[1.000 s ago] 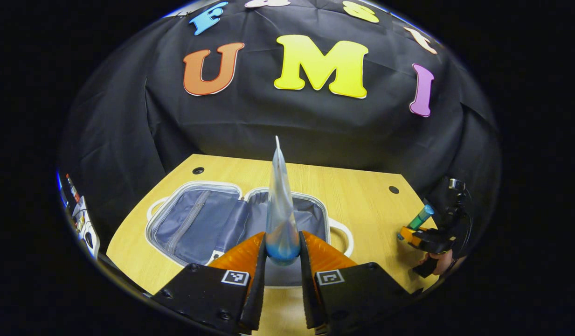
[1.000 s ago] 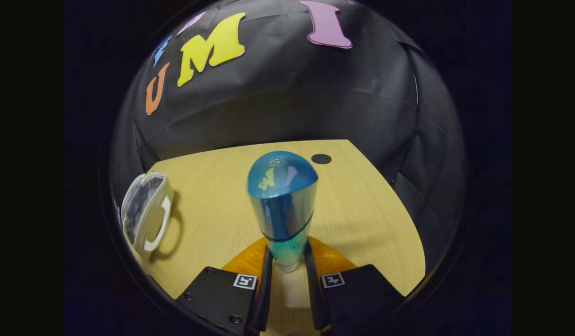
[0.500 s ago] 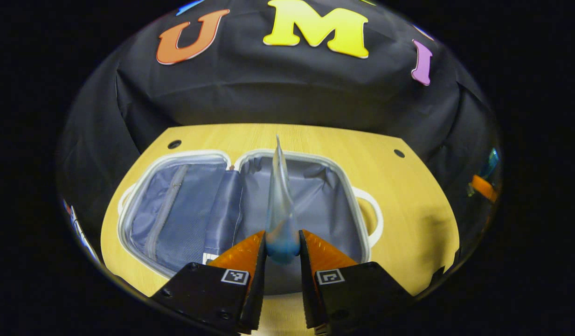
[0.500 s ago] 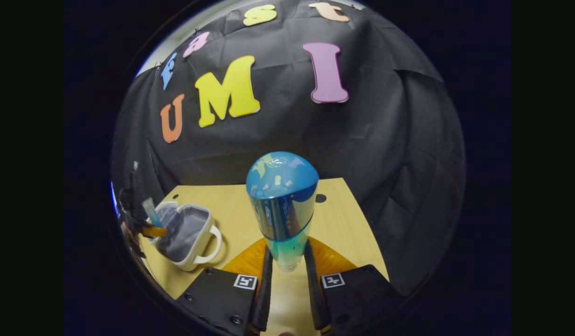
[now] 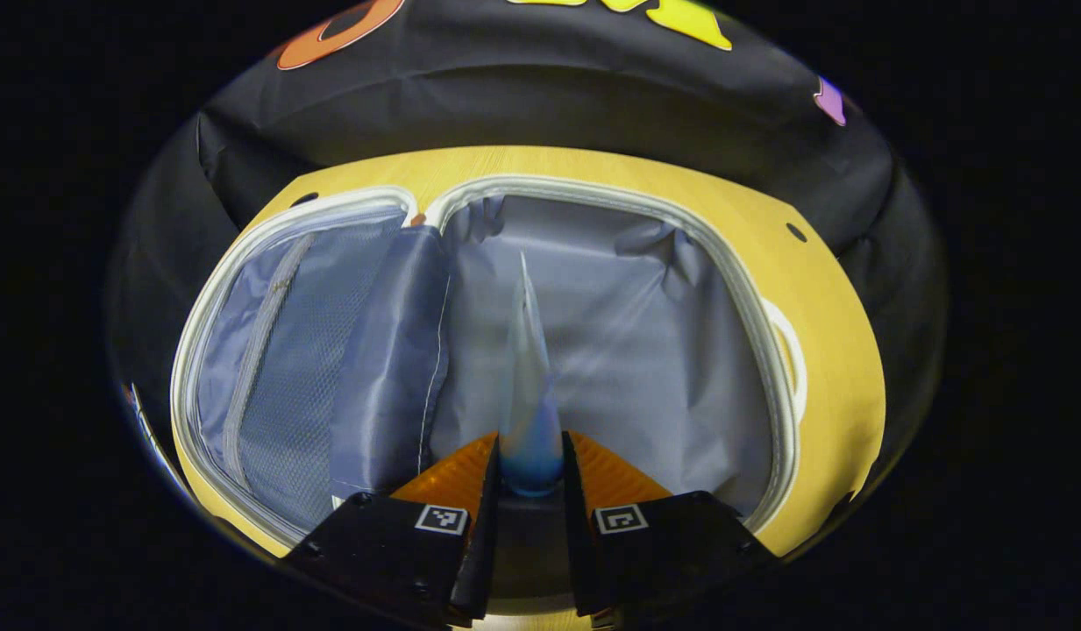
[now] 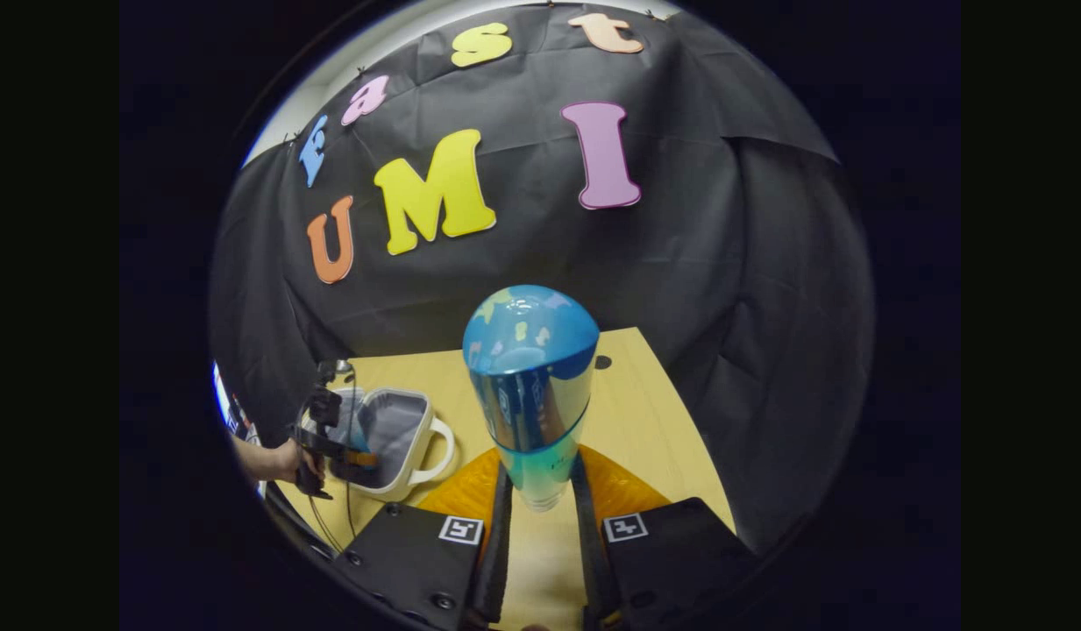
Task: First open the suitcase, pack the skin care products into it, and then close the suitcase.
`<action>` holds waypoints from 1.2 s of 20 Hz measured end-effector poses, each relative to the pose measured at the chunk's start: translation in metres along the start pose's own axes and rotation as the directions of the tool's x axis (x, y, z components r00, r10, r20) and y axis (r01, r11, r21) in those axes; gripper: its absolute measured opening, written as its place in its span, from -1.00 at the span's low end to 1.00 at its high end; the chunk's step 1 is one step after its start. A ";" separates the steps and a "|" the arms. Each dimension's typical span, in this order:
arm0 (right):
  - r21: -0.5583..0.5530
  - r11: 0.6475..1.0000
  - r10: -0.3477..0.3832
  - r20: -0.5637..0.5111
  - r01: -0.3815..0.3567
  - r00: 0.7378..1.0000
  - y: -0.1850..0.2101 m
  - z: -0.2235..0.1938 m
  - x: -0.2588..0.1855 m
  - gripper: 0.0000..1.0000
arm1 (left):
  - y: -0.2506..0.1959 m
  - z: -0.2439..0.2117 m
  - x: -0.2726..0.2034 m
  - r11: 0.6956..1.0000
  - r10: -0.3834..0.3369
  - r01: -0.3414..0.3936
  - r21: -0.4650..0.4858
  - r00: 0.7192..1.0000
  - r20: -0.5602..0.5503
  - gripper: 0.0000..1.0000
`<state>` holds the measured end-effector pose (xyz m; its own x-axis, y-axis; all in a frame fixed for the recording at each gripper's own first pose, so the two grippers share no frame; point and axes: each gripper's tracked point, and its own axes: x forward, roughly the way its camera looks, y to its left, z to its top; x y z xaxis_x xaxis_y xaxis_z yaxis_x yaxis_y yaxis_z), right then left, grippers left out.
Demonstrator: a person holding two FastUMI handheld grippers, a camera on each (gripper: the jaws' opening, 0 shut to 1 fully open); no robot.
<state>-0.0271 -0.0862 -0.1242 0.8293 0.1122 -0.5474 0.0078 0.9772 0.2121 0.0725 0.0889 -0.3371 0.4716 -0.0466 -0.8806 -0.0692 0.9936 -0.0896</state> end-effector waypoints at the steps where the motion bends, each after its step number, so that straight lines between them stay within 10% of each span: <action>1: 0.000 1.000 0.004 -0.005 -0.004 1.000 0.003 -0.002 0.000 -0.40 | 0.000 0.005 0.006 1.000 0.001 -0.001 0.005 1.000 0.007 -0.20; 15: -0.092 0.982 0.156 -0.083 -0.163 0.984 0.080 -0.014 0.008 -0.34 | -0.010 0.003 -0.006 1.000 0.018 -0.019 -0.016 1.000 -0.018 0.00; 18: -0.124 0.965 0.217 -0.108 -0.230 0.970 0.117 -0.018 0.021 -0.34 | -0.012 0.011 -0.032 0.999 -0.012 0.014 -0.034 0.999 0.049 0.82; 24: -0.126 0.921 0.335 -0.226 -0.369 0.915 0.223 -0.039 0.084 -0.34 | 0.048 0.006 -0.125 0.990 0.101 -0.073 -0.119 0.961 0.256 0.98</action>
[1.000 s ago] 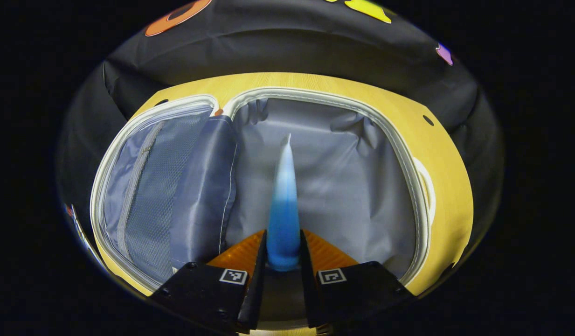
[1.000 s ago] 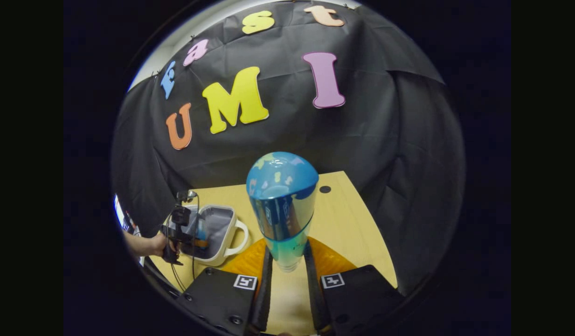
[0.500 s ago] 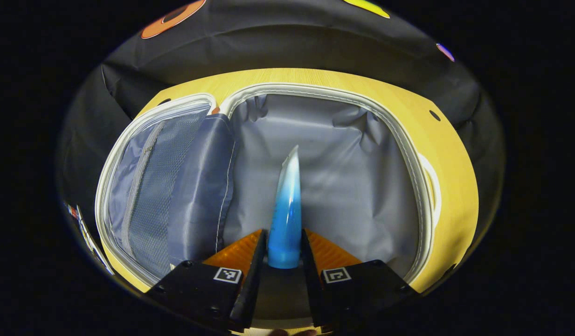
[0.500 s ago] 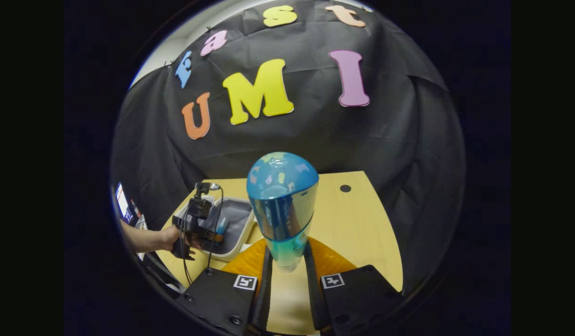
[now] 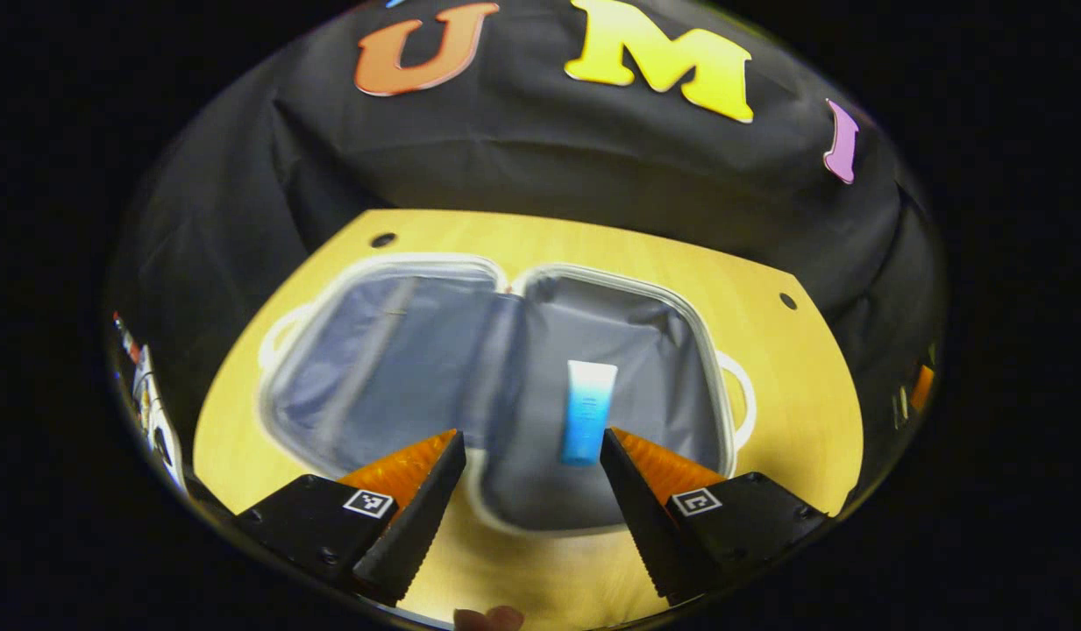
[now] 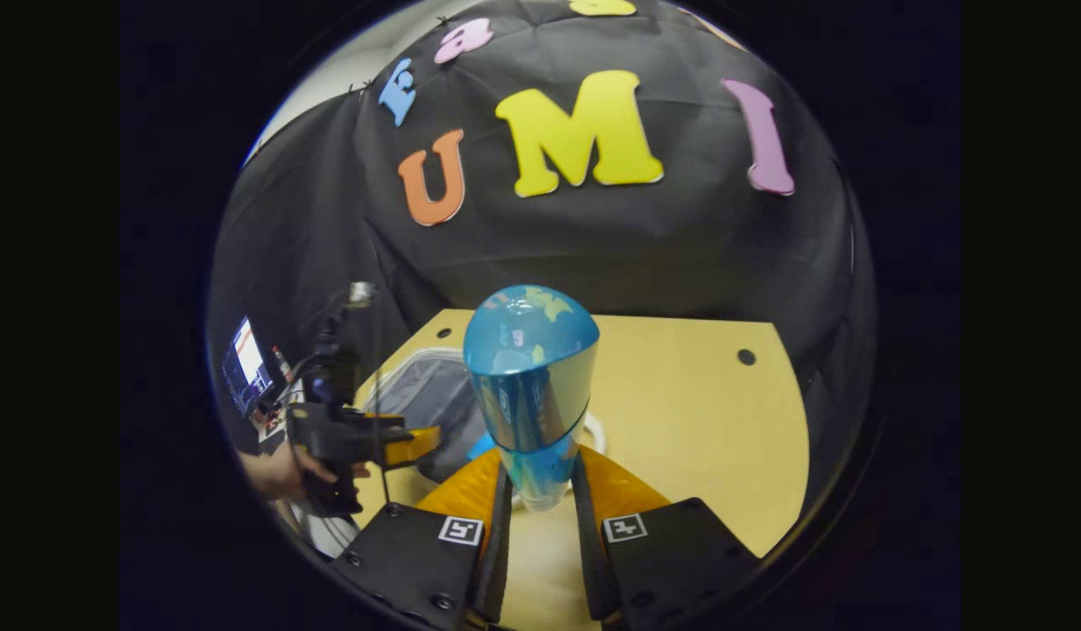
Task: First open the suitcase, pack the skin care products into it, and then close the suitcase.
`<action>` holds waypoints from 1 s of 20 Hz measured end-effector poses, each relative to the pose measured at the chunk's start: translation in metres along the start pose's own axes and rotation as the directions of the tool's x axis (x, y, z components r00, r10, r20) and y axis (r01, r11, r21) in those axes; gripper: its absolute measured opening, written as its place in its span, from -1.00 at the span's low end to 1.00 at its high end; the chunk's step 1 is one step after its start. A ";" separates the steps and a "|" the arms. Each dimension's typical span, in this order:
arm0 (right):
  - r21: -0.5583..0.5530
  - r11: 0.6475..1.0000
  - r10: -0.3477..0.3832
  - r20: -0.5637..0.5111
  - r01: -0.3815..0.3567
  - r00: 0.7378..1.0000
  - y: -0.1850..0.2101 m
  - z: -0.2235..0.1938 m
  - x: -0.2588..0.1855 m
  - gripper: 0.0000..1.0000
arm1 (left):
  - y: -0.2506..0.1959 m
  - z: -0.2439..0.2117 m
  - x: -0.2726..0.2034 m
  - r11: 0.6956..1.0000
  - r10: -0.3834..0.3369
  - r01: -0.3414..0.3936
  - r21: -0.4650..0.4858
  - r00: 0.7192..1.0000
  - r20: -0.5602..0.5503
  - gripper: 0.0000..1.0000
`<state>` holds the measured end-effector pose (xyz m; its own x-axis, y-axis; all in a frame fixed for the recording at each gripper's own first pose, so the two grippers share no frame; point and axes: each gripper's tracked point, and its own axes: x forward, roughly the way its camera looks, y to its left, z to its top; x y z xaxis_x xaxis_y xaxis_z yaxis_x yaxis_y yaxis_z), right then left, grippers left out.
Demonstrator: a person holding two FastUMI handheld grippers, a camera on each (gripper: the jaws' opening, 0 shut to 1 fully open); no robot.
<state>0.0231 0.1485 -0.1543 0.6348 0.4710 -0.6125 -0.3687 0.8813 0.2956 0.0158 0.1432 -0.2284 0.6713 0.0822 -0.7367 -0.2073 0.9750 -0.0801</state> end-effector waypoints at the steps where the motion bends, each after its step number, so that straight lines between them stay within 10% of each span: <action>1: 0.005 1.000 0.019 -0.030 -0.019 0.999 0.012 -0.004 0.022 -0.34 | 0.016 -0.005 -0.012 1.000 0.019 -0.019 -0.007 1.000 0.008 0.97; 9: -0.025 0.999 -0.053 -0.308 0.047 0.950 0.046 -0.087 0.163 -0.34 | 0.145 -0.091 -0.074 0.960 0.156 -0.161 -0.228 0.987 -0.043 0.98; 20: 0.049 0.963 -0.211 -0.482 0.266 0.850 0.023 -0.119 0.204 -0.40 | 0.201 -0.113 -0.085 0.913 0.185 -0.202 -0.354 0.979 -0.083 0.99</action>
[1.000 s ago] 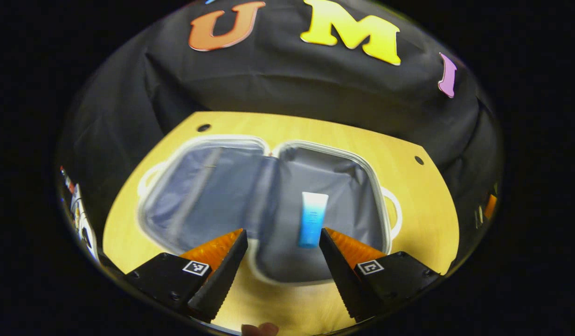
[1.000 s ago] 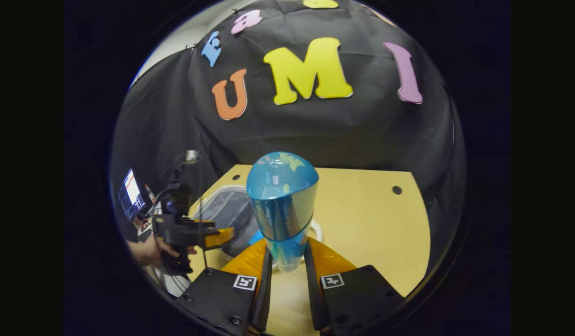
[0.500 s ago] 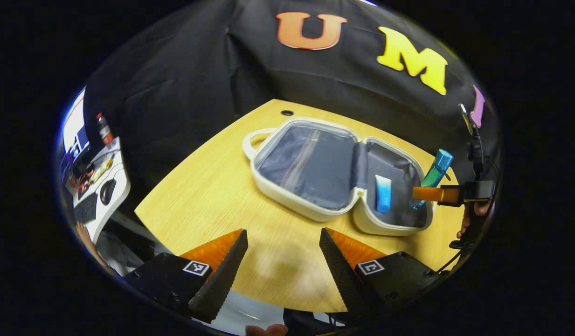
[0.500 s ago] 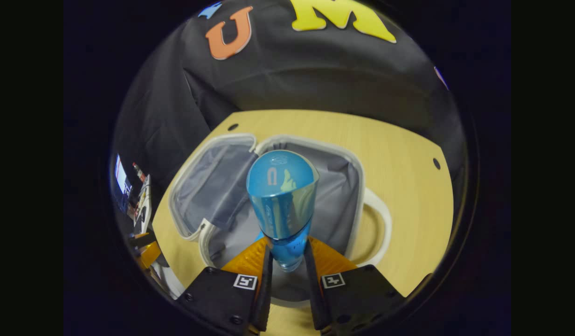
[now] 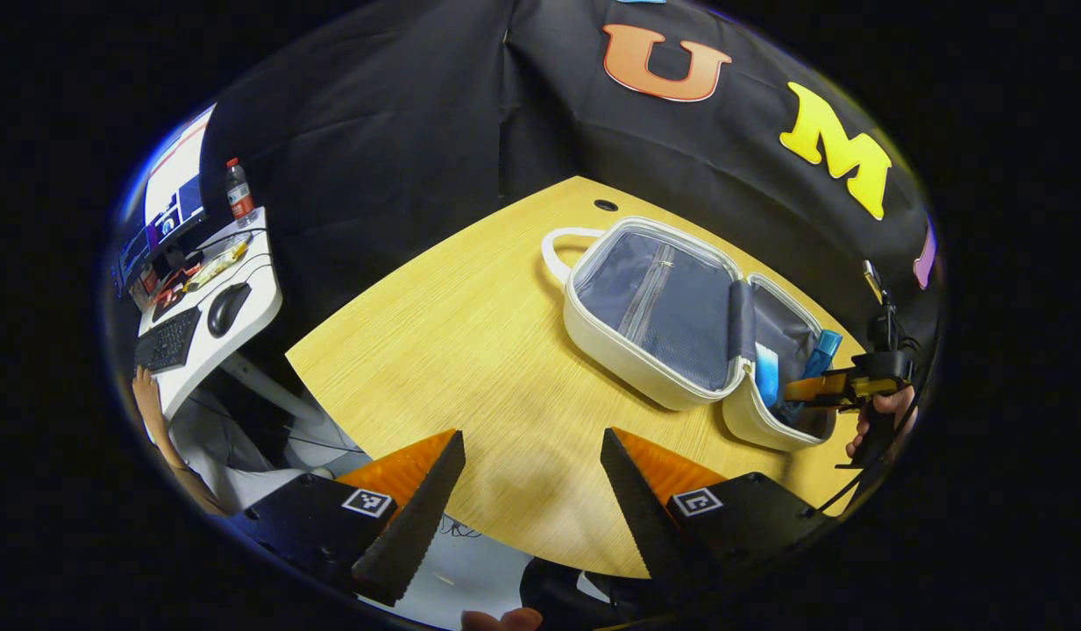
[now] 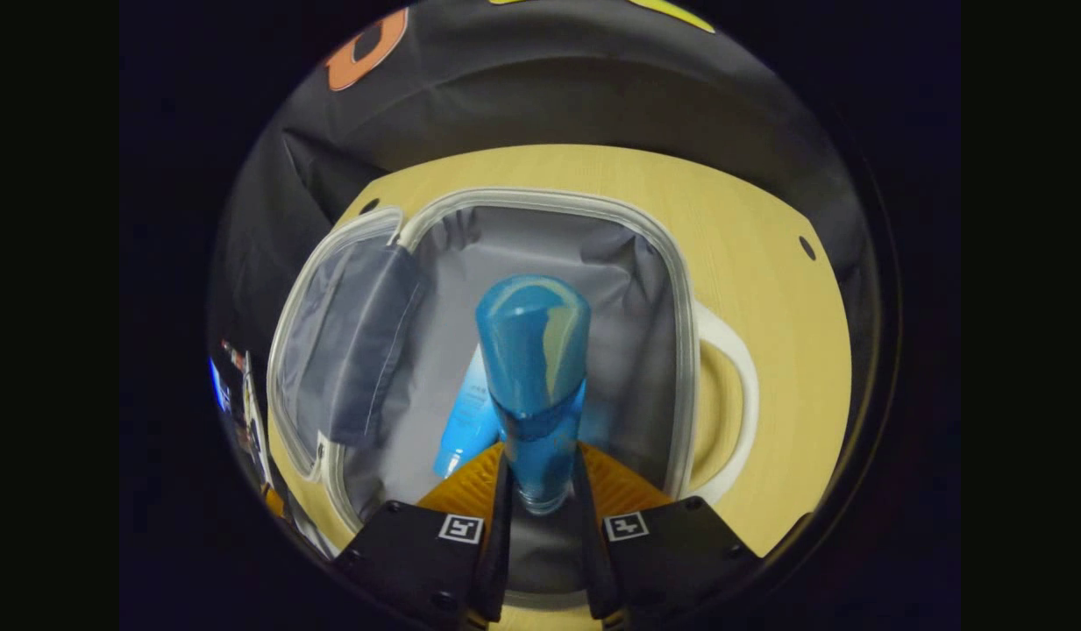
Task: First open the suitcase, pack the skin care products into it, and then close the suitcase.
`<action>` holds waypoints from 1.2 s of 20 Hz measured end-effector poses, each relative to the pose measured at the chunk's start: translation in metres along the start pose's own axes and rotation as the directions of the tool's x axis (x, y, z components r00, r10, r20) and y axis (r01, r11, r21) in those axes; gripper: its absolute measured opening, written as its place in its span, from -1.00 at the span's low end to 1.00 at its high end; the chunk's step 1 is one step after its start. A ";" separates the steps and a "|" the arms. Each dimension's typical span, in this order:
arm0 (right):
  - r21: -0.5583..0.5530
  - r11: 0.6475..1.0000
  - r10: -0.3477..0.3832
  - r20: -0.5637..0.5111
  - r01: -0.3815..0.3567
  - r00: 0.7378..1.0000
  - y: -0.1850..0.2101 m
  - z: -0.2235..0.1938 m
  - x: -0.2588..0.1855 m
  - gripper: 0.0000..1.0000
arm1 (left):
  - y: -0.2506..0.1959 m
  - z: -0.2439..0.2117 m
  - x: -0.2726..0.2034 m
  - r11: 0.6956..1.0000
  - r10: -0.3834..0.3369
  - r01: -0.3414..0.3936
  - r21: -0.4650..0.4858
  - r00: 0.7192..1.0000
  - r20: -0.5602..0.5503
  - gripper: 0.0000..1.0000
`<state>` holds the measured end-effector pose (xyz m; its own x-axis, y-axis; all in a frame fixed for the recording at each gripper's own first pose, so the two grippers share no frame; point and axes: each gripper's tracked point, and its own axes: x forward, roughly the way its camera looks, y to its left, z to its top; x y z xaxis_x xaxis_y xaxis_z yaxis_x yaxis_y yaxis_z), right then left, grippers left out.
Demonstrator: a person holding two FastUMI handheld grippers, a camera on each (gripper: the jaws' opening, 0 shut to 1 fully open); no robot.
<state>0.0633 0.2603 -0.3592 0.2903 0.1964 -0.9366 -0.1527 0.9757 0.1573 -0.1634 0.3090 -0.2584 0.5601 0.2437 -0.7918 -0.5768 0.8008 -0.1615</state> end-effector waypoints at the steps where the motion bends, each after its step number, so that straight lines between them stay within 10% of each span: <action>1: 0.010 1.000 -0.011 -0.012 0.011 1.000 -0.002 0.000 0.003 -0.34 | -0.002 0.002 0.001 1.000 -0.008 0.008 -0.003 1.000 0.001 0.99; 15: -0.078 0.994 -0.085 -0.042 0.082 0.995 -0.007 -0.008 0.000 -0.29 | -0.001 0.027 0.001 0.996 -0.089 0.090 -0.014 0.994 0.057 0.99; 17: -0.087 0.996 -0.030 -0.014 0.029 0.999 0.000 -0.010 -0.016 -0.10 | 0.003 0.037 0.001 0.995 -0.100 0.100 0.009 0.991 0.087 1.00; 20: -0.159 0.987 0.015 0.116 0.004 0.993 0.005 0.003 -0.057 0.68 | 0.003 0.062 0.008 0.988 -0.153 0.149 0.038 0.973 0.172 1.00; 24: -0.355 0.935 0.115 0.301 -0.001 0.947 0.019 0.008 -0.134 0.68 | 0.007 0.101 0.036 0.963 -0.257 0.269 -0.018 0.936 0.242 0.97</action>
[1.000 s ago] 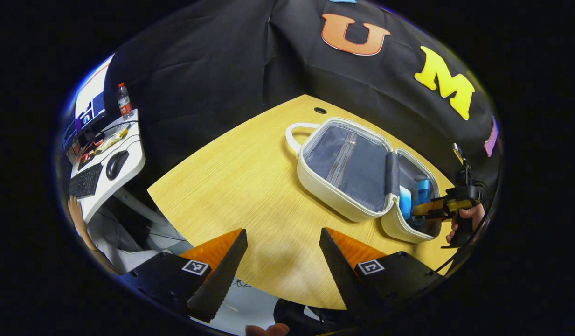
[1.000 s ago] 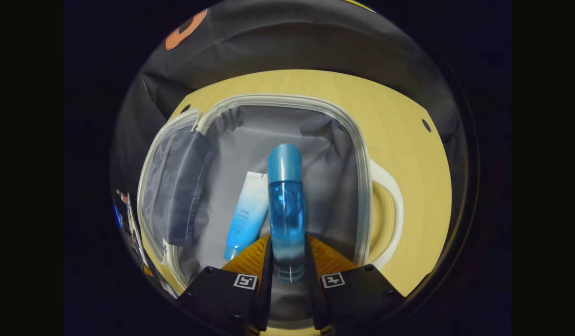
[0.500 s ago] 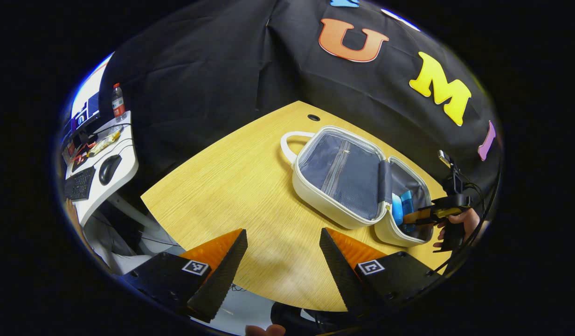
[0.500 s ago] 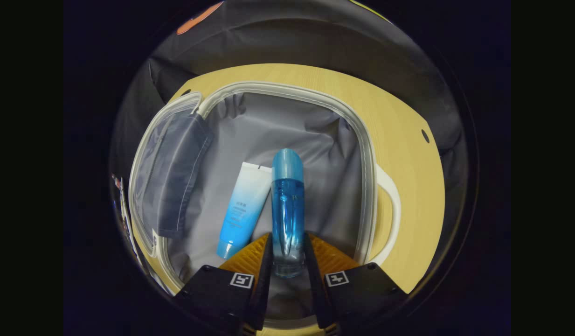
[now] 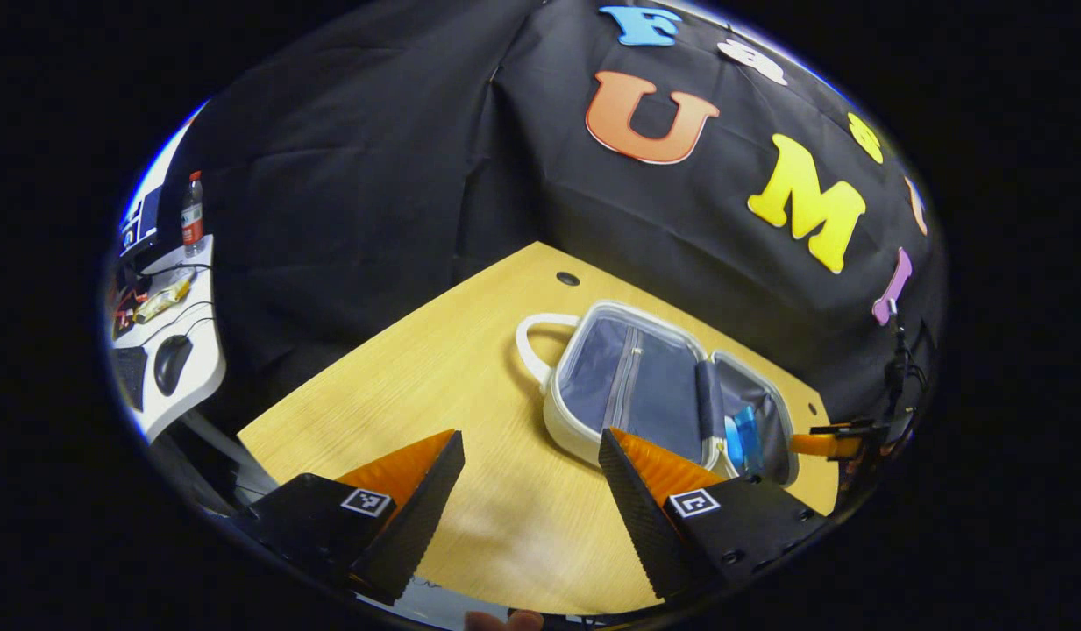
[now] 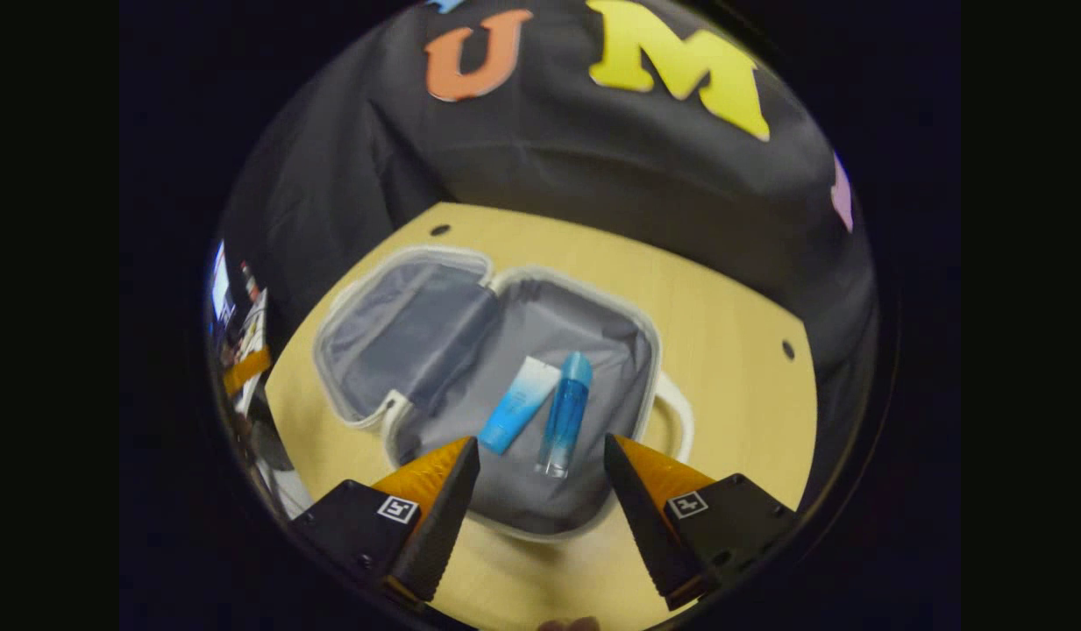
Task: First open the suitcase, pack the skin care products into it, and then close the suitcase.
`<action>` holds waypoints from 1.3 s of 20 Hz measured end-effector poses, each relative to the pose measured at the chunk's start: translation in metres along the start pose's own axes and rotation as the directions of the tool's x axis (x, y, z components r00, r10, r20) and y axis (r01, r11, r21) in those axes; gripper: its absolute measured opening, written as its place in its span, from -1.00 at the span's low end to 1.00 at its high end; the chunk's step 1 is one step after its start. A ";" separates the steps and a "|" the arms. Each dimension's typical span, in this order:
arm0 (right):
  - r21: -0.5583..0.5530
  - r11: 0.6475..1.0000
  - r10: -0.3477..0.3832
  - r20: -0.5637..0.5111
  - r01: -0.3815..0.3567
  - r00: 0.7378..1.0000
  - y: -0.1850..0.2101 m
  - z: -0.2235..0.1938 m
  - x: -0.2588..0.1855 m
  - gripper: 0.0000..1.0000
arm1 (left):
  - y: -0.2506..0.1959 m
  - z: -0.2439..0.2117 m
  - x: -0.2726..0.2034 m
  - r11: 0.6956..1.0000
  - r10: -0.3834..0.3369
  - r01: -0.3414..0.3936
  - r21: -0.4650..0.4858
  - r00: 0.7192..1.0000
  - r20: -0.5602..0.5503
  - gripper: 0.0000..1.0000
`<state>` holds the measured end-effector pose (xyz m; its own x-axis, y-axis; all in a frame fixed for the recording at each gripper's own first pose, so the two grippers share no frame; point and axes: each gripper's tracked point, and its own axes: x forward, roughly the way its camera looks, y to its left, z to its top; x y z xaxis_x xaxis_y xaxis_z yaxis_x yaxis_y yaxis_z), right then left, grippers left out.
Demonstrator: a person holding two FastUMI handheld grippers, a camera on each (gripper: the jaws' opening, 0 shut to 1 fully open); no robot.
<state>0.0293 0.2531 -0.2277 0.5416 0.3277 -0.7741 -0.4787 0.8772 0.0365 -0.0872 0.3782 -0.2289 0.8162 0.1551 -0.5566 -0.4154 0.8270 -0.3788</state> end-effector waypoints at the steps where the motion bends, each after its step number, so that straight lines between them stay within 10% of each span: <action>1: -0.024 1.000 0.016 0.040 -0.015 0.999 0.003 0.005 -0.017 0.68 | -0.001 0.009 0.011 0.998 -0.050 0.050 -0.037 0.999 0.016 0.97; 9: 0.015 1.000 -0.005 0.200 0.003 0.980 -0.033 0.023 -0.120 0.65 | 0.018 0.047 0.103 0.956 -0.193 0.191 -0.222 0.981 0.015 0.93; 17: 0.139 0.985 -0.124 0.163 0.102 0.979 -0.078 0.001 -0.152 0.64 | 0.022 0.031 0.178 0.942 -0.156 0.123 -0.313 0.984 -0.081 0.90; 24: 0.199 0.971 -0.165 0.142 0.135 0.976 -0.092 -0.019 -0.164 0.64 | 0.023 0.012 0.208 0.956 -0.103 0.048 -0.290 0.978 -0.180 0.11; 26: 0.223 0.965 -0.173 0.148 0.138 0.974 -0.096 -0.022 -0.169 0.64 | 0.021 0.016 0.212 0.955 -0.083 0.028 -0.294 0.981 -0.177 -0.64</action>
<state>-0.0308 0.1058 -0.1144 0.7126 0.2191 -0.6665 -0.2335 0.9699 0.0692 0.0836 0.4376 -0.3431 0.7638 -0.0118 -0.6453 -0.4924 0.6357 -0.5945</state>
